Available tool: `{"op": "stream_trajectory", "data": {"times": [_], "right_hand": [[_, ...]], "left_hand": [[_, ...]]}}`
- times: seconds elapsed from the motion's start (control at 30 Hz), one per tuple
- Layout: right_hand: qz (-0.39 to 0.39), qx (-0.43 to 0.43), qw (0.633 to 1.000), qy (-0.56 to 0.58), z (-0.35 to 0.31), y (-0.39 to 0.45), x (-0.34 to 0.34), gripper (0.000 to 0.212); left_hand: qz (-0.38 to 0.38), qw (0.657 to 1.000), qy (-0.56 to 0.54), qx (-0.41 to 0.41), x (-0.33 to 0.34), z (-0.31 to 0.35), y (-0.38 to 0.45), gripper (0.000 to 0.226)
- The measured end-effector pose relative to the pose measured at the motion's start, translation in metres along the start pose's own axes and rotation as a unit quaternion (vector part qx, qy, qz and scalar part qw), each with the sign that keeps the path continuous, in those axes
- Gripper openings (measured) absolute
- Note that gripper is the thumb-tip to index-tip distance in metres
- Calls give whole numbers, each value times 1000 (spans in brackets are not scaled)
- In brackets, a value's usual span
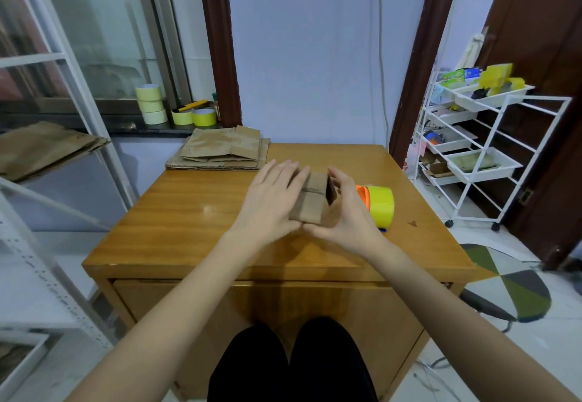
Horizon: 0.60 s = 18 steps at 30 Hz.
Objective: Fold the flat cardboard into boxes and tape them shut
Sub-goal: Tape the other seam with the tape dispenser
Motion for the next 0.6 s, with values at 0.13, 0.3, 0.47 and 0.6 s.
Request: {"op": "stream_trajectory", "data": {"times": [0.13,0.3,0.47,0.6], "right_hand": [[-20,26,999,19,10,2,-9,117],[-65,98,990,80,22,-3,-11,116],[-106,67,991,50,26,-9,-2,92],[-100,26,994,17,25,-5,1,68]], "left_hand": [[-20,968,-184,-170,-9,-17,-8,104],[-84,828,-450,-325,7,-30,-39,114],[-123,801,-474,-345,26,-26,-66,104],[-177,784,-486,-344,36,-29,-77,112]]}}
Point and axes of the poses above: each hand's wrist, its own y-axis towards the middle knuckle, its own x-axis out of the palm, z = x × y, the point moved 1 cm from there along y, towards the middle knuckle, and after that the axes turned 5 degrees about z, right-handed, at the moved point
